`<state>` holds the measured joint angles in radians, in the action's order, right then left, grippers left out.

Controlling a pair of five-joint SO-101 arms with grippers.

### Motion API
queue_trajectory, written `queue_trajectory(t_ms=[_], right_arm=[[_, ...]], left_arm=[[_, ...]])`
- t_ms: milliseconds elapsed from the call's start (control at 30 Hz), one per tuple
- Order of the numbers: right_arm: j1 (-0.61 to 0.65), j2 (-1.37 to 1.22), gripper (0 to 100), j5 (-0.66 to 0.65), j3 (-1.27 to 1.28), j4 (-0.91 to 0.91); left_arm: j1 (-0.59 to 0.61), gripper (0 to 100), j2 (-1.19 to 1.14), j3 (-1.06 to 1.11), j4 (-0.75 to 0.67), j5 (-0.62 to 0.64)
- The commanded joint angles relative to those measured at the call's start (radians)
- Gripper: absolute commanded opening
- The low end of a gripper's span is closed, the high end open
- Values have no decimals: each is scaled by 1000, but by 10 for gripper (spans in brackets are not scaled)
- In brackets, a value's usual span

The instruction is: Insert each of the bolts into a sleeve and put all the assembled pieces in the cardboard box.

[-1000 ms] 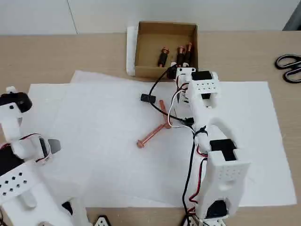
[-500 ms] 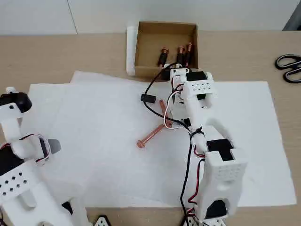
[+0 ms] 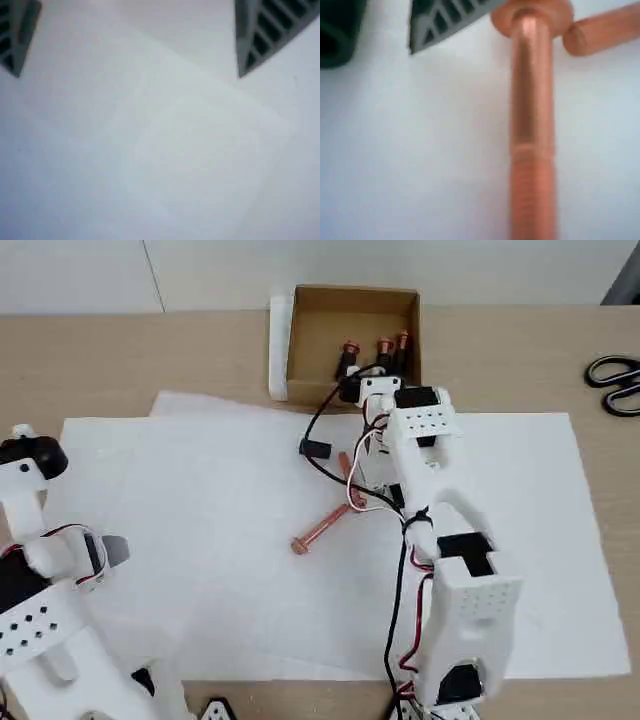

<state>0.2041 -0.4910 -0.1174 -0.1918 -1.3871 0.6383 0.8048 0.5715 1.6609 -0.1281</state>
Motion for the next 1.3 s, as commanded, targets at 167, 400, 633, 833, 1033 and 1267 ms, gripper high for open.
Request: queue_trajectory(t_ms=[167,400,633,833,1033,1267], right_arm=[[1,-51,175,-12,-46,15],[-8,-53,40,-11,-46,15],[-67,-47,3,-11,-115,-47],[-82,94,3,-11,-417,-320],[-81,315,3,-5,-448,-358],[-88,582,3,-5,-275,-361]], left_arm=[[3,261,15,-41,-15,11],[3,261,15,-41,-15,11],[3,261,15,-38,-17,11],[3,261,15,-38,-17,11],[-2,261,6,-36,-21,9],[-123,262,-15,-130,0,11]])
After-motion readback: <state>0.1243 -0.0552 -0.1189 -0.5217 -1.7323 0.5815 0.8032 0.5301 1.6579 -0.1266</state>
